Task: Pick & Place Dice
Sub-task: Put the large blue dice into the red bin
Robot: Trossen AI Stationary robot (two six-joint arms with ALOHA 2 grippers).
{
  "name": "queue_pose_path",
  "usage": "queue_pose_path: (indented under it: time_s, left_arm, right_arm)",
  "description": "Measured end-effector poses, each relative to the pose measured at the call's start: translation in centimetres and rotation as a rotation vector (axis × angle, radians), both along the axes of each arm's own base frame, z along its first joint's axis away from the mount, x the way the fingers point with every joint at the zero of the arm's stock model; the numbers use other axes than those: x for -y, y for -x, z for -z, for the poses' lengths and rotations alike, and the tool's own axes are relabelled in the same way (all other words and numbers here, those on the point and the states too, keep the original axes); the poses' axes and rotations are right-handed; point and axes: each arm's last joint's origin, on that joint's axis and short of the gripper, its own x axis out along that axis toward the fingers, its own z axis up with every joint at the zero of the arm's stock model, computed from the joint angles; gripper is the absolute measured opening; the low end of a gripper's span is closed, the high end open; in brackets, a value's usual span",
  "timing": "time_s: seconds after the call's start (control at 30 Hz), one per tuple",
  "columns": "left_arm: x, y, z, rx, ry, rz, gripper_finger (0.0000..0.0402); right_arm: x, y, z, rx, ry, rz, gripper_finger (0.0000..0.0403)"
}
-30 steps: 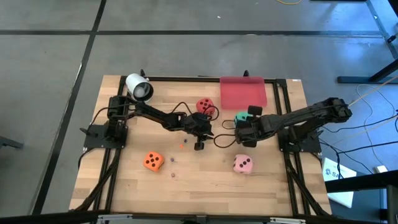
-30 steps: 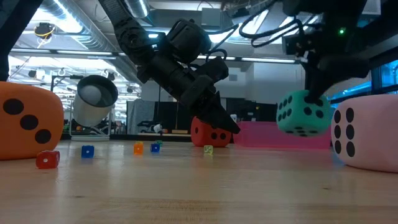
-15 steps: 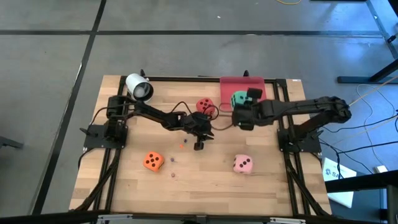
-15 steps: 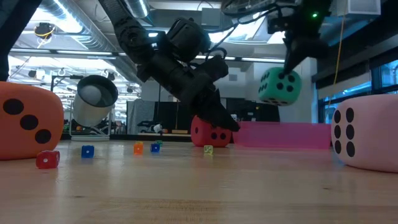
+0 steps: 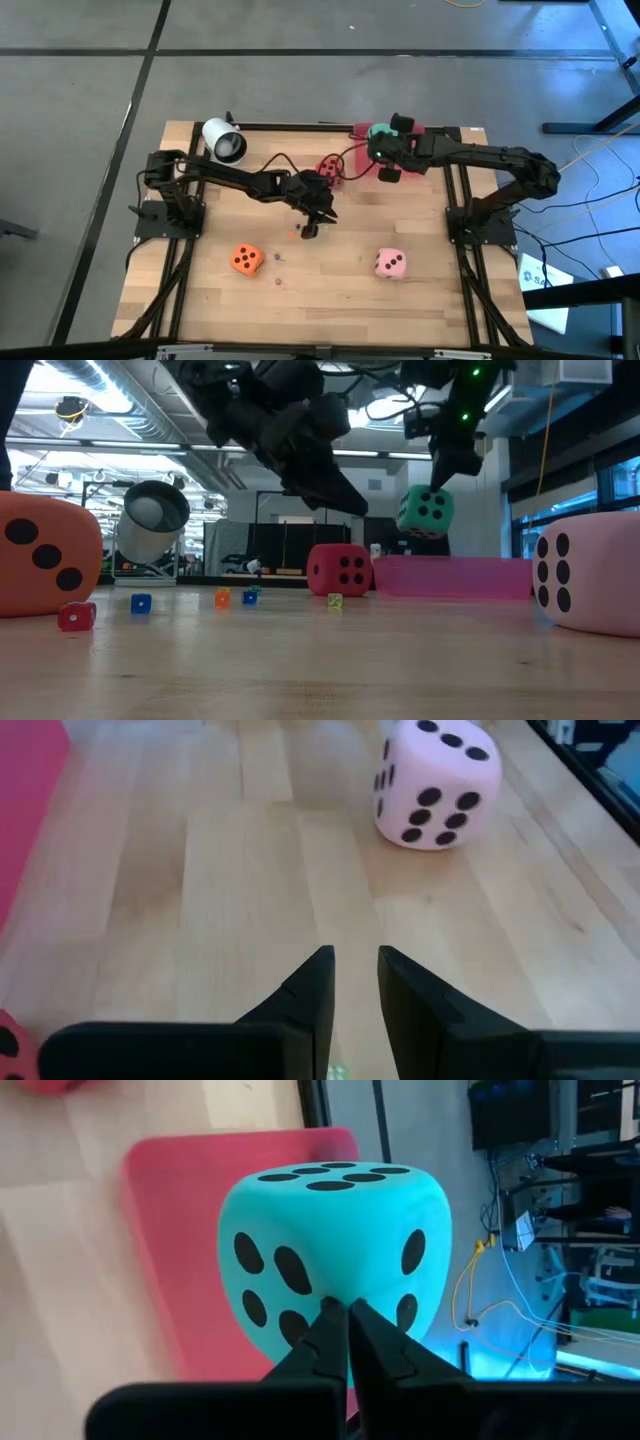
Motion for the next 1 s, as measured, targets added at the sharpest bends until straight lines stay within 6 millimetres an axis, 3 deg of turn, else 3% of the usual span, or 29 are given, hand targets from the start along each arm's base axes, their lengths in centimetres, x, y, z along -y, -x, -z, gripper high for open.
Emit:
queue_pose_path:
  time_s: [0.23,0.5,1.0]
  left_arm:
    - [0.1,1.1,-0.7,-0.066,-0.005,0.011,0.0075]
    - [0.8,1.2,-0.5,-0.081,-0.002,0.034,0.0075]
    - [0.9,1.2,-0.6,-0.078,-0.006,0.04,0.0075]
  right_arm:
    - [1.7,-1.4,2.0,-0.063,-0.019,-0.022,0.0001]
    - [2.1,-2.4,3.8,-0.093,-0.075,-0.034,0.0001]
    - [2.1,-3.1,5.0,-0.084,-0.134,-0.04,0.0001]
